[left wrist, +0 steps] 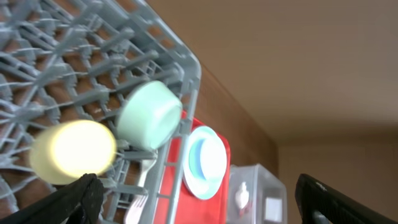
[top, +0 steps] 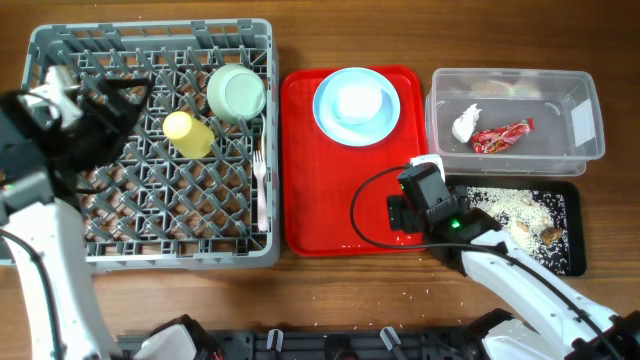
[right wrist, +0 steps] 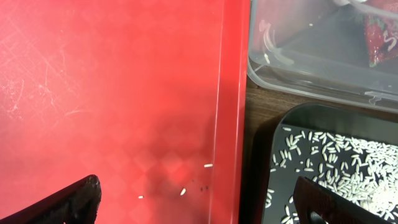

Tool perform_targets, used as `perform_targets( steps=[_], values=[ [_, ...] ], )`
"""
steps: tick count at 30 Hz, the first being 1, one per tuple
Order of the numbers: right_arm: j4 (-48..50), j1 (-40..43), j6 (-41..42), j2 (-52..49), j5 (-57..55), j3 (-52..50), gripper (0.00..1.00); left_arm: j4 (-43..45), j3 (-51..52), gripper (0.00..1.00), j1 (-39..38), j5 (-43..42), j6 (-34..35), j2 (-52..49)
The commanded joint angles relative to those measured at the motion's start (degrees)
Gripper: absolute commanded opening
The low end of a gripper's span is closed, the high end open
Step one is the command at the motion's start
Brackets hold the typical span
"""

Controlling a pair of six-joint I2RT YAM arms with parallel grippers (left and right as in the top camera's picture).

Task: Sort waste into correct bins and load items into the dishwasher rack
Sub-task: 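Move the left gripper right to the light-blue bowl on the plate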

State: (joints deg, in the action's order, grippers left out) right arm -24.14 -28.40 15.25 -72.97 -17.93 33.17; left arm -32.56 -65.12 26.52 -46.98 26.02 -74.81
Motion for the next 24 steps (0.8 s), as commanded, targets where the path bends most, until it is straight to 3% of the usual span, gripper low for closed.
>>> perform_targets(
  steps=[1, 2, 3, 4, 6, 7, 10, 14, 16, 19, 21, 24],
  values=[
    [0.11, 0.04, -0.24, 0.0, 0.5, 0.48, 1.0, 0.94, 0.2, 0.94, -12.96, 5.38, -1.25, 3.52],
    [0.11, 0.04, -0.24, 0.0, 0.5, 0.48, 1.0, 1.29, 0.2, 0.86, -18.16, 9.29, -1.6, 3.26],
    [0.11, 0.04, -0.24, 0.0, 0.5, 0.48, 1.0, 1.46, 0.2, 0.65, -25.42, 16.92, -1.6, 2.32],
    [0.11, 0.04, -0.22, 0.0, 0.5, 0.48, 1.0, 2.29, 0.2, 0.56, -31.45, 22.18, -1.6, 1.03],
    [0.11, 0.04, -0.22, 0.0, 0.5, 0.48, 1.0, 6.4, 0.2, 0.54, -41.13, 28.13, -1.6, -2.19],
    [0.13, 0.04, -0.24, 0.0, 0.5, 0.48, 1.0, 11.1, 0.2, 0.42, -47.01, 31.39, -1.62, -5.11],
    [0.11, 0.04, -0.22, 0.0, 0.5, 0.48, 1.0, 23.45, 0.2, 0.46, -56.02, 41.16, -2.05, -13.79],
    [0.11, 0.04, -0.22, 0.0, 0.5, 0.48, 1.0, 39.04, 0.2, 0.46, -60.59, 40.83, -3.34, -25.97],
    [0.11, 0.04, -0.24, 0.0, 0.5, 0.48, 1.0, 42.64, 0.2, 0.45, -61.86, 40.81, -3.32, -30.6],
    [0.11, 0.04, -0.22, 0.0, 0.5, 0.48, 1.0, 38.95, 0.2, 0.4, -63.45, 40.87, -3.34, -35.74],
    [0.11, 0.04, -0.24, 0.0, 0.5, 0.48, 1.0, 35.28, 0.2, 0.3, -63.54, 40.89, -3.34, -36.68],
    [0.11, 0.04, -0.22, 0.0, 0.5, 0.48, 1.0, 31.36, 0.2, 0.28, -63.54, 43.3, -3.37, -36.89]
  ],
)
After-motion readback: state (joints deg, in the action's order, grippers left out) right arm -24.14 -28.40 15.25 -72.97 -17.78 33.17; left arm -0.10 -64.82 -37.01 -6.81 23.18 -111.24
